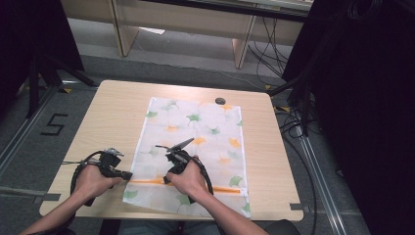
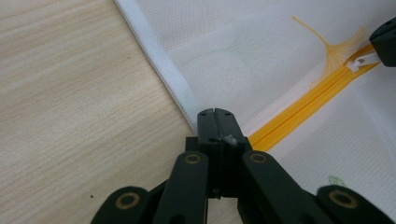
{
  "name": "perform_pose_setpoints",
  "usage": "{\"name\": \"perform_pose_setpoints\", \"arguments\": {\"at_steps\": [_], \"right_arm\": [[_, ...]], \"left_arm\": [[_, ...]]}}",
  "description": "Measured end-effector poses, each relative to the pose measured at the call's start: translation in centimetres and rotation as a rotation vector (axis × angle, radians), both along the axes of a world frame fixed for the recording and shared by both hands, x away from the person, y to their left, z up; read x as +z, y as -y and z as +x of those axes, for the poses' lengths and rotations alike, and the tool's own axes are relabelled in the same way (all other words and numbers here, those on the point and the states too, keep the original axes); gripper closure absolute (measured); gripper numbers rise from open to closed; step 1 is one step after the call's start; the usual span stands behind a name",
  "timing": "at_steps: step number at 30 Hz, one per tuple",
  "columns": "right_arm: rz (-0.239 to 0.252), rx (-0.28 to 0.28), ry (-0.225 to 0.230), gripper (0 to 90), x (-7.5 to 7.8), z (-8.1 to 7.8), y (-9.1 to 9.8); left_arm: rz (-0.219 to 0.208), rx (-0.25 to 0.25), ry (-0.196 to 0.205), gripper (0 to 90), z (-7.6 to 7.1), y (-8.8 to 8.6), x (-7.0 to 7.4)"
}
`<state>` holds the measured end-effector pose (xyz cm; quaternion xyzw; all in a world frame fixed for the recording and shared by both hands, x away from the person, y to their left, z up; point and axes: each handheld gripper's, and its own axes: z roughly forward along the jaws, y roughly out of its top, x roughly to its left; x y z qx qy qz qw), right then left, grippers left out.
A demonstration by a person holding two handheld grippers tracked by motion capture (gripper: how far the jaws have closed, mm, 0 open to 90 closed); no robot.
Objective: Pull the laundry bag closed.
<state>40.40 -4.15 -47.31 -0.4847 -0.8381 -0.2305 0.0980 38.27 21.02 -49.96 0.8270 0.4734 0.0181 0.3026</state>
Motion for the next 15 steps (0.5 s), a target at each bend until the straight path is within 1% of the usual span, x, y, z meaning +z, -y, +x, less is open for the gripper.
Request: {"name": "perform_pose_setpoints", "arguments": {"at_steps": [1, 2, 3, 4, 5, 8, 11, 13, 14, 15], "right_arm": [[0.002, -0.005, 0.006, 90.0, -0.1, 0.0, 0.1], [-0.006, 0.01, -0.005, 90.0, 0.0, 0.1, 0.3], [-0.006, 0.008, -0.016, 90.0, 0.0, 0.1, 0.4], [-0.001, -0.006, 0.001, 90.0, -0.1, 0.0, 0.4], [-0.006, 0.006, -0.004, 90.0, 0.0, 0.0, 0.6], [-0.005, 0.01, -0.012, 90.0, 0.1, 0.1, 0.8], [-0.008, 0.003, -0.009, 90.0, 0.1, 0.1, 0.8], [-0.019, 0.004, -0.008, 90.0, 0.1, 0.0, 1.0], [-0.019, 0.004, -0.008, 90.0, 0.1, 0.0, 1.0], [-0.007, 0.008, -0.021, 90.0, 0.0, 0.1, 1.3]], "left_arm": [[-0.001, 0.0, 0.0, 90.0, 0.0, 0.0, 0.0], [-0.001, 0.001, 0.0, 90.0, 0.0, 0.0, 0.0], [0.0, 0.0, 0.001, 90.0, 0.0, 0.0, 0.0], [0.0, 0.0, 0.0, 90.0, 0.0, 0.0, 0.0], [0.0, 0.001, -0.001, 90.0, 0.0, 0.0, 0.0], [-0.001, 0.001, 0.0, 90.0, 0.0, 0.0, 0.0], [-0.001, 0.001, 0.0, 90.0, 0.0, 0.0, 0.0], [0.001, -0.003, -0.001, 90.0, 0.0, 0.0, 0.0], [0.001, -0.003, -0.001, 90.0, 0.0, 0.0, 0.0], [-0.001, 0.0, 0.0, 90.0, 0.0, 0.0, 0.0]]}}
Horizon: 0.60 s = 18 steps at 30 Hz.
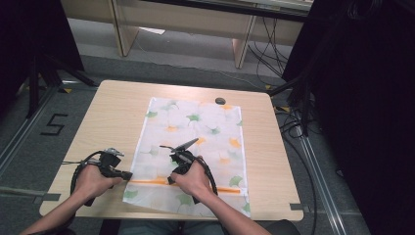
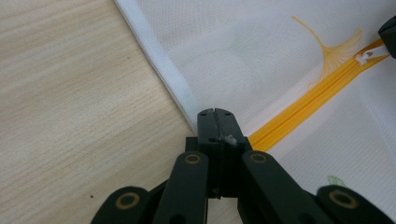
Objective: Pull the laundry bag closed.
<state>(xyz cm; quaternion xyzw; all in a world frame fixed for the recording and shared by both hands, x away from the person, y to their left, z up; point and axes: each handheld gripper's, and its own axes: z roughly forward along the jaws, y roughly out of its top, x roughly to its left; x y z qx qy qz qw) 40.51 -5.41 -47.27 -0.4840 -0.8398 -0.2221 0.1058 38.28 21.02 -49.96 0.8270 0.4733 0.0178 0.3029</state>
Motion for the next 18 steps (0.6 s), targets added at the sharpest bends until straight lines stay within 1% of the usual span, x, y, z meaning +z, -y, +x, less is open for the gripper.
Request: {"name": "perform_pose_setpoints", "arguments": {"at_steps": [2, 3, 4, 5, 6, 7, 9, 10, 13, 14, 15, 16, 17, 18], "right_arm": [[-0.001, -0.008, -0.008, 90.0, 0.03, -0.01, 0.07], [-0.004, 0.004, -0.002, 90.0, -0.05, 0.02, 0.14], [-0.004, 0.004, -0.002, 90.0, -0.05, 0.02, 0.14], [-0.001, 0.006, -0.01, 90.0, -0.03, 0.01, 0.15], [-0.003, 0.002, -0.004, 90.0, -0.04, 0.0, 0.19], [0.011, -0.013, 0.01, 90.0, -0.16, -0.05, 0.2], [0.005, -0.011, 0.009, 90.0, -0.15, -0.04, 0.23], [0.002, 0.002, 0.006, 90.0, -0.12, 0.01, 0.38], [-0.011, 0.001, 0.006, 90.0, -0.17, 0.01, 0.47], [-0.006, -0.014, -0.011, 90.0, -0.07, -0.07, 0.45], [-0.007, -0.004, 0.0, 90.0, -0.2, 0.01, 0.62], [-0.006, -0.01, 0.011, 90.0, -0.3, 0.01, 0.72], [-0.016, -0.044, -0.05, 90.0, 0.05, -0.14, 0.8], [-0.016, -0.044, -0.05, 90.0, 0.05, -0.14, 0.8]], "left_arm": [[-0.001, 0.0, 0.0, 90.0, 0.0, -0.01, -0.01], [0.002, -0.003, 0.001, 90.0, 0.0, -0.06, 0.01], [0.002, -0.003, 0.001, 90.0, 0.0, -0.06, 0.01], [-0.001, -0.002, 0.001, 90.0, 0.0, -0.02, -0.01], [-0.001, -0.001, 0.001, 90.0, -0.01, -0.01, -0.01], [0.0, -0.003, 0.0, 90.0, 0.01, -0.04, 0.0], [0.0, -0.003, 0.0, 90.0, 0.01, -0.04, 0.0], [-0.001, 0.0, 0.001, 90.0, 0.0, 0.0, -0.01], [-0.001, -0.002, 0.001, 90.0, 0.0, -0.02, -0.01], [-0.001, -0.001, 0.001, 90.0, -0.01, -0.02, -0.01], [0.0, -0.002, 0.002, 90.0, -0.01, -0.01, -0.01], [0.015, -0.02, -0.002, 90.0, 0.05, -0.15, 0.06], [-0.003, 0.002, 0.002, 90.0, -0.01, 0.02, -0.02], [-0.002, 0.0, 0.002, 90.0, -0.01, 0.01, -0.02]]}}
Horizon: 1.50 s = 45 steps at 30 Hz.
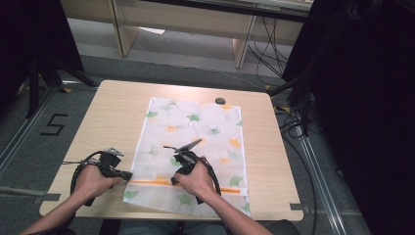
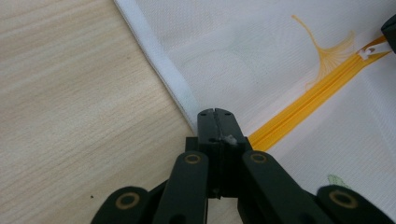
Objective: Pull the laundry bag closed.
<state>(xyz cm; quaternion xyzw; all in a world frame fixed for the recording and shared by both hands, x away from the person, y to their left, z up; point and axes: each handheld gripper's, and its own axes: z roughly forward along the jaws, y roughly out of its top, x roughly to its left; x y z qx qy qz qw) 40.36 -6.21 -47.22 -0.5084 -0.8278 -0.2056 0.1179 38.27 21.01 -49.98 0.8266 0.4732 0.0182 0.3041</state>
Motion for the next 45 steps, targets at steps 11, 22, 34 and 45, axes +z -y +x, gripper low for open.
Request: {"name": "perform_pose_setpoints", "arguments": {"at_steps": [11, 22, 34, 45], "right_arm": [[-0.01, -0.005, 0.012, 90.0, 0.0, 0.1, 0.9], [-0.006, -0.03, -0.011, 90.0, 0.1, -0.1, 1.6], [-0.008, -0.042, -0.022, 90.0, 0.0, -0.1, 2.4], [-0.015, -0.065, -0.014, 90.0, 0.0, -0.2, 3.3]], "left_arm": [[0.012, -0.008, -0.001, 90.0, 0.0, -0.1, 0.0], [0.014, -0.011, -0.002, 90.0, 0.0, -0.1, 0.1], [0.012, -0.004, 0.001, 90.0, 0.0, -0.1, 0.0], [0.014, -0.013, 0.0, 90.0, 0.0, -0.1, 0.1]]}}
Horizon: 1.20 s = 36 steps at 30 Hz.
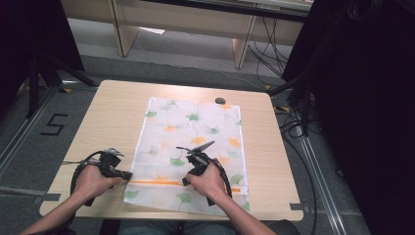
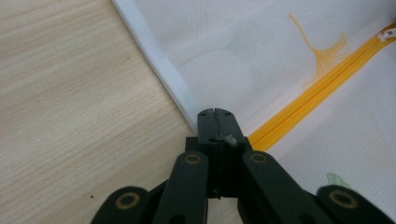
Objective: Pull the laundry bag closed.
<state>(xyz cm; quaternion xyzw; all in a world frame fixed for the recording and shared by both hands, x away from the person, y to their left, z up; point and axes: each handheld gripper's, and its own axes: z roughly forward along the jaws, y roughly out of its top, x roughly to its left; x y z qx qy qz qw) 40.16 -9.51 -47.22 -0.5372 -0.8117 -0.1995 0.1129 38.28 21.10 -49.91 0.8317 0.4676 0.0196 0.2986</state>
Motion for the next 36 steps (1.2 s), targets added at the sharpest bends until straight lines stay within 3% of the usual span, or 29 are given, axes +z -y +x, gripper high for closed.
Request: {"name": "perform_pose_setpoints", "arguments": {"at_steps": [1, 2, 4, 10, 12, 14, 17, 23, 26, 36], "right_arm": [[0.005, 0.06, 0.055, 90.0, -0.3, 0.3, 0.3], [-0.004, -0.003, 0.001, 90.0, 0.1, 0.0, 0.1], [0.0, -0.005, -0.005, 90.0, 0.1, -0.1, 0.1], [-0.009, -0.017, -0.008, 90.0, 0.1, -0.1, 0.5], [-0.017, -0.006, 0.007, 90.0, 0.1, 0.0, 0.7], [-0.01, -0.019, 0.02, 90.0, 0.0, -0.1, 0.9], [-0.007, -0.021, -0.013, 90.0, 0.2, -0.1, 1.1], [-0.012, -0.027, 0.013, 90.0, 0.1, -0.2, 1.2], [-0.014, -0.023, 0.014, 90.0, 0.2, -0.2, 1.4], [-0.025, -0.021, 0.004, 90.0, 0.4, -0.1, 2.4]], "left_arm": [[0.0, 0.0, -0.001, 90.0, 0.0, 0.0, 0.0], [-0.002, 0.0, -0.001, 90.0, 0.0, 0.0, 0.0], [-0.001, 0.001, -0.002, 90.0, 0.0, 0.0, 0.0], [-0.013, 0.014, -0.001, 90.0, 0.0, 0.1, -0.1], [0.004, -0.003, -0.001, 90.0, 0.0, 0.0, 0.0], [-0.01, 0.012, 0.001, 90.0, 0.0, 0.1, 0.0], [-0.009, 0.014, 0.0, 90.0, 0.0, 0.1, 0.0], [0.003, -0.003, -0.001, 90.0, 0.0, 0.0, 0.0], [-0.01, 0.017, 0.004, 90.0, 0.0, 0.2, 0.0], [-0.008, 0.014, 0.003, 90.0, 0.0, 0.2, 0.0]]}}
